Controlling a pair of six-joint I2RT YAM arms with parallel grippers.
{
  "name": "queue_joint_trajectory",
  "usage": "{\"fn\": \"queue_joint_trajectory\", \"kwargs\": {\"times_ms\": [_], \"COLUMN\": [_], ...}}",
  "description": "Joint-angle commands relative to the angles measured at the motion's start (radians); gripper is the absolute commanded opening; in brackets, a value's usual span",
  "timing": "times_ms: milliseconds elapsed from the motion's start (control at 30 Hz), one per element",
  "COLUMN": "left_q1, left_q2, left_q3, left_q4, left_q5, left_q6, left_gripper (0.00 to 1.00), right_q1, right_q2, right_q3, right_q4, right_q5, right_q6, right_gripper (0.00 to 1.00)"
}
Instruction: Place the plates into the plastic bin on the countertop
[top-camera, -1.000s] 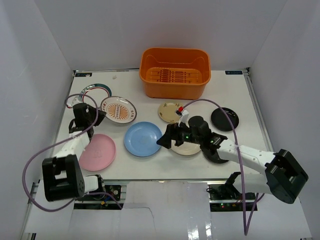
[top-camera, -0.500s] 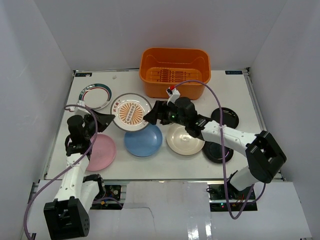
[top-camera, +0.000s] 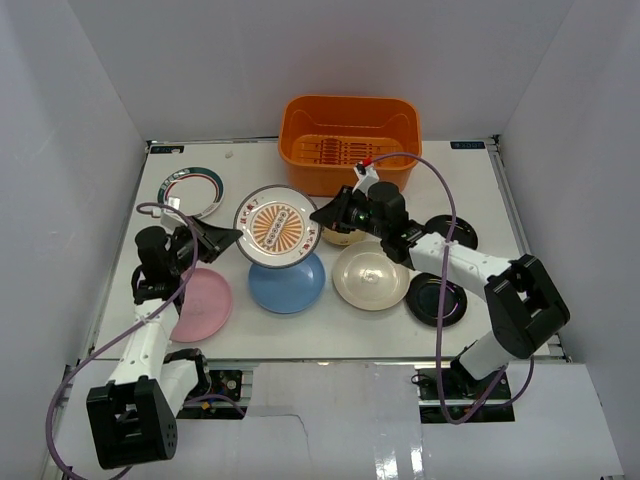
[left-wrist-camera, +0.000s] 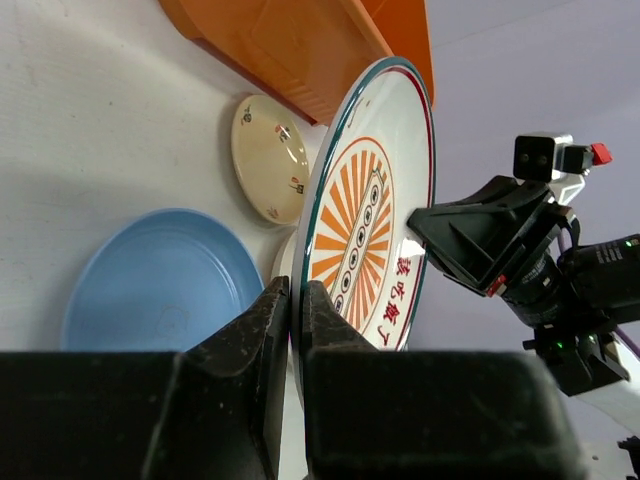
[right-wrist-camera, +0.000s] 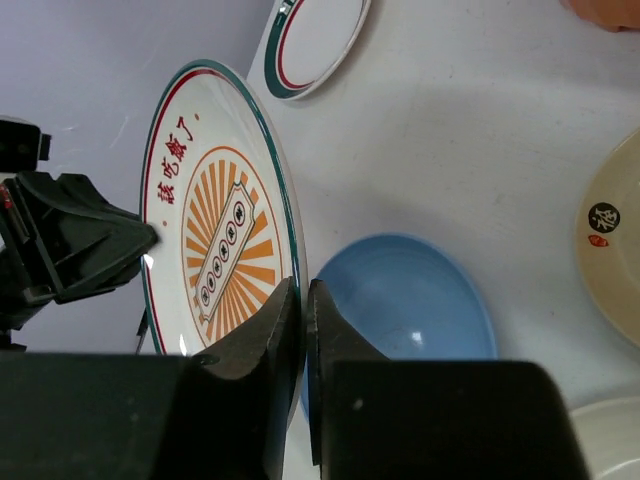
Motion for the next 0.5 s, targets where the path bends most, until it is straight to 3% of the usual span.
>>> {"fn": "queue_joint_trajectory", "kwargs": {"times_ms": [0,133,167,267,467], "left_q1": [-0.004,-0.004,-0.004,-0.004,-0.001], "left_q2": [0.024,0.064,0.073,0.116,0.226], "left_q3": [0.034,0.077,0.091,0.160,0.266], "left_q4": [0.081,0.107,0.092,0.035,-0.094], "left_q5": [0.067,0.056,0.044,-0.043,-0.301], "left_q6": [-0.031,-0.031,-0.025,0.007,0.051], "left_gripper": [0.11,0.43,0.59,0.78,0.86], "right_q1": [-0.042,-0.099,-0.114,-0.209,-0.336], "right_q2": [0.023,0.025,0.023,0.034,0.129], "right_q3": [0.019,0.074,0.091,0.193,0.427], "right_q4": [0.116,0.136,0.133,0.105,0.019], "right_q5": [-0.099,-0.125,-0.127,-0.145,-0.144], "right_q6": [0.039,0.053,0.051,0.051,0.016], "right_gripper": [0.08,0.08,0.08,0.08,0.08]}}
